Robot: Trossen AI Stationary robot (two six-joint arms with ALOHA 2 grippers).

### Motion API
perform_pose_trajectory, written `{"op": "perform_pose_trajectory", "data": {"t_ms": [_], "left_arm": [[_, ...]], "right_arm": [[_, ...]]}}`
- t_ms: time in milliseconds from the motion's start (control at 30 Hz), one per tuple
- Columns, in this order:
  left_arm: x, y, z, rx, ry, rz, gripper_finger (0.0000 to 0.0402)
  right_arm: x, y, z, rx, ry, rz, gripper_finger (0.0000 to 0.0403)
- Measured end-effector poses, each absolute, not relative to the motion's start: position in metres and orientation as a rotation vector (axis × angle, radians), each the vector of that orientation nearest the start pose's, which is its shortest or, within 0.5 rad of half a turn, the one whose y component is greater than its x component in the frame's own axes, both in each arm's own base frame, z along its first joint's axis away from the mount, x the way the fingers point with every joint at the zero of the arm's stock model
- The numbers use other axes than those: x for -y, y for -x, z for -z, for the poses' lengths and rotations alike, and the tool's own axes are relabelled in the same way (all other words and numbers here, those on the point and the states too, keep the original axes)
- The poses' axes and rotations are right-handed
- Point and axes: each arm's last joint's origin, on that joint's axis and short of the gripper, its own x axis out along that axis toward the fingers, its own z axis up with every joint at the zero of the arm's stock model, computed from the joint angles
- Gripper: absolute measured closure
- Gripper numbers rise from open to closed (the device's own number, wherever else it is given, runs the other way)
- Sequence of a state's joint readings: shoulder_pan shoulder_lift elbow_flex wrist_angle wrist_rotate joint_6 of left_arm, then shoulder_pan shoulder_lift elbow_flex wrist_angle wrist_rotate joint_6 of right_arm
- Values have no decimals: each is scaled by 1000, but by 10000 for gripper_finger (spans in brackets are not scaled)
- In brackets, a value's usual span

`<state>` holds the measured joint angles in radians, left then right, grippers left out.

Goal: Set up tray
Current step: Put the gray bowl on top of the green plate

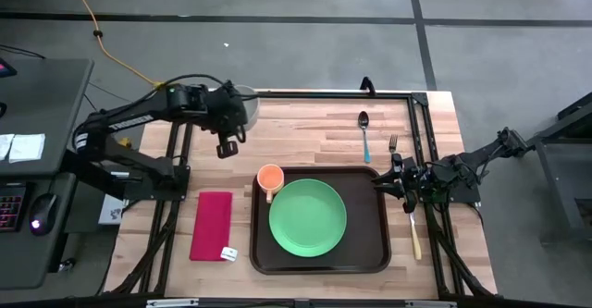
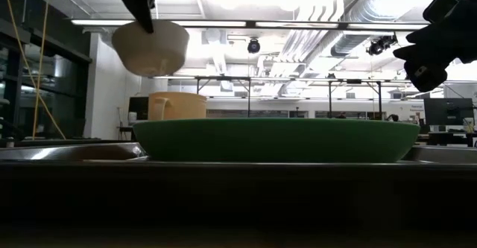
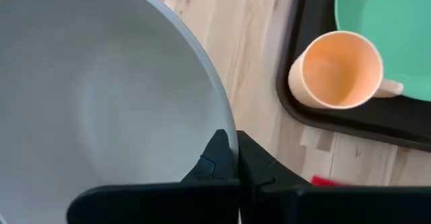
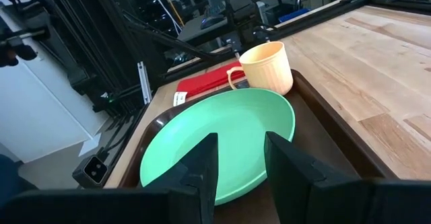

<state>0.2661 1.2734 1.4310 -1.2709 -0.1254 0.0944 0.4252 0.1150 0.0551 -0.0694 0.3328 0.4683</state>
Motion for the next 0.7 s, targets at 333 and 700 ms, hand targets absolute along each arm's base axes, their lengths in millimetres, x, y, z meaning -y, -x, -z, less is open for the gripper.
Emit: {"op": "perform_pose_trajectory", "data": {"t_ms": [333, 700], "left_arm": [[-50, -242, -373, -1126, -65, -186, 385], [-19, -282, -389, -1101, -167, -96, 385]], "right_arm": [[-33, -95, -167, -140, -422, -64, 304], [-33, -95, -167, -143, -420, -72, 304]]}}
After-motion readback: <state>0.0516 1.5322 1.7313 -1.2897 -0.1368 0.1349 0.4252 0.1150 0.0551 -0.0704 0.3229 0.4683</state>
